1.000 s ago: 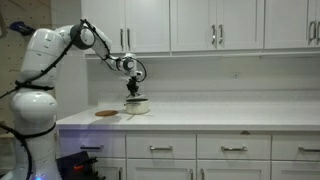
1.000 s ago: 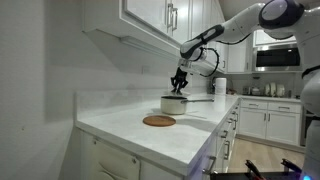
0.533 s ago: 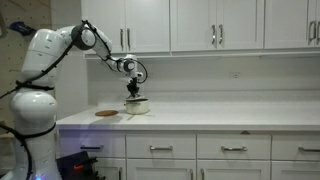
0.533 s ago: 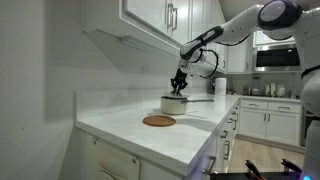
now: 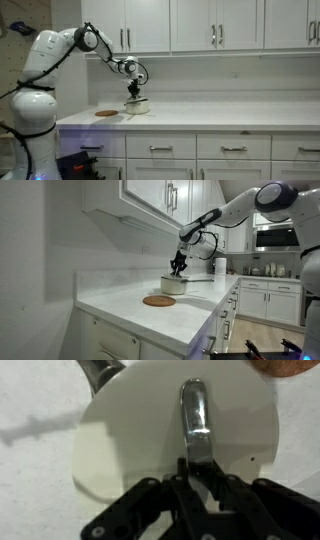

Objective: Take the white lid and place it on the white pot

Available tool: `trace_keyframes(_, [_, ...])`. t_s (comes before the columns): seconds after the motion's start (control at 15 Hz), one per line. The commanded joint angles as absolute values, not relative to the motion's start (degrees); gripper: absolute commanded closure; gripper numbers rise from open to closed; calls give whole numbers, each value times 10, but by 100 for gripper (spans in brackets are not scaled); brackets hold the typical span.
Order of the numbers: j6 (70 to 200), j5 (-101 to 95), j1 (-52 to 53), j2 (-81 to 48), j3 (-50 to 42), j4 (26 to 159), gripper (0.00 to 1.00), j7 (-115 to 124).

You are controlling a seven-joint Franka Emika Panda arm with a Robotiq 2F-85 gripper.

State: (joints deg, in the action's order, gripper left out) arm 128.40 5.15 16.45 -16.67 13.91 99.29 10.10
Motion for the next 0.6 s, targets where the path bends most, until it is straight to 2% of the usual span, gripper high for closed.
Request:
trace_keyframes(0.0, [1287, 54, 166, -185, 139, 954, 94, 84])
trace_keyframes(0.53, [1279, 50, 168, -224, 135, 906, 94, 77])
